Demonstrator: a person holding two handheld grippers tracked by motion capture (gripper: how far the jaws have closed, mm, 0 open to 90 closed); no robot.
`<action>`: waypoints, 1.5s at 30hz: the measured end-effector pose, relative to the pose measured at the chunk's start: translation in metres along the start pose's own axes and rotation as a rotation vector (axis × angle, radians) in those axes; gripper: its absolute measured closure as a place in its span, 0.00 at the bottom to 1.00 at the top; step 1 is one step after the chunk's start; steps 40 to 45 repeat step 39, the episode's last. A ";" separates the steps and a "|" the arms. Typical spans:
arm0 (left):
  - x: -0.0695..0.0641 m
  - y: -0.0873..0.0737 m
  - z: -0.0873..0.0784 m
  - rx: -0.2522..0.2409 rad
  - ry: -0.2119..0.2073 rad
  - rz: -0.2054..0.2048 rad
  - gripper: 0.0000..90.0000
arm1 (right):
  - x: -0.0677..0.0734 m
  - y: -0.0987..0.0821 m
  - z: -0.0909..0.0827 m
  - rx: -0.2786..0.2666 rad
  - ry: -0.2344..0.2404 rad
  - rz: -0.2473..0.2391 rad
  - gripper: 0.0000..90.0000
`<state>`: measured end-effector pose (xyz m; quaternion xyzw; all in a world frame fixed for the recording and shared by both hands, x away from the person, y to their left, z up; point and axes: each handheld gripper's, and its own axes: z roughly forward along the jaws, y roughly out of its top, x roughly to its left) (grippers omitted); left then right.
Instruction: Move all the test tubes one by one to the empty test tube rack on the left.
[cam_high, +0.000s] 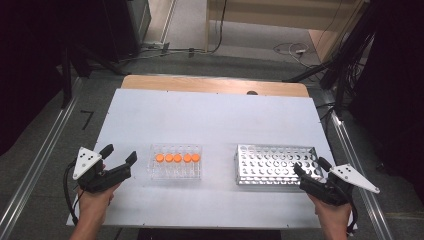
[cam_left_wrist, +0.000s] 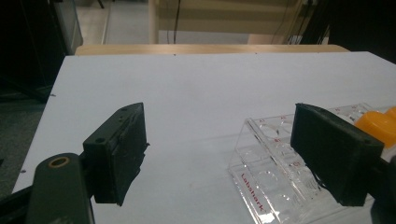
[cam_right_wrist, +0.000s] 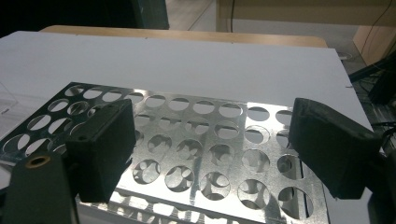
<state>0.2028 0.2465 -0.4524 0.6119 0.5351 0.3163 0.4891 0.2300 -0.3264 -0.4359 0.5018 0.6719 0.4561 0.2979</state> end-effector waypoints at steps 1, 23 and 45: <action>0.000 0.000 0.000 -0.001 0.001 -0.001 0.21 | -0.001 0.000 0.000 -0.001 0.000 -0.001 0.15; 0.003 -0.004 -0.003 0.009 0.008 0.007 0.21 | -0.018 -0.004 -0.010 -0.008 -0.038 0.029 0.15; 0.004 -0.007 -0.001 0.024 0.018 0.016 0.21 | -0.034 -0.007 -0.016 -0.015 -0.083 0.056 0.15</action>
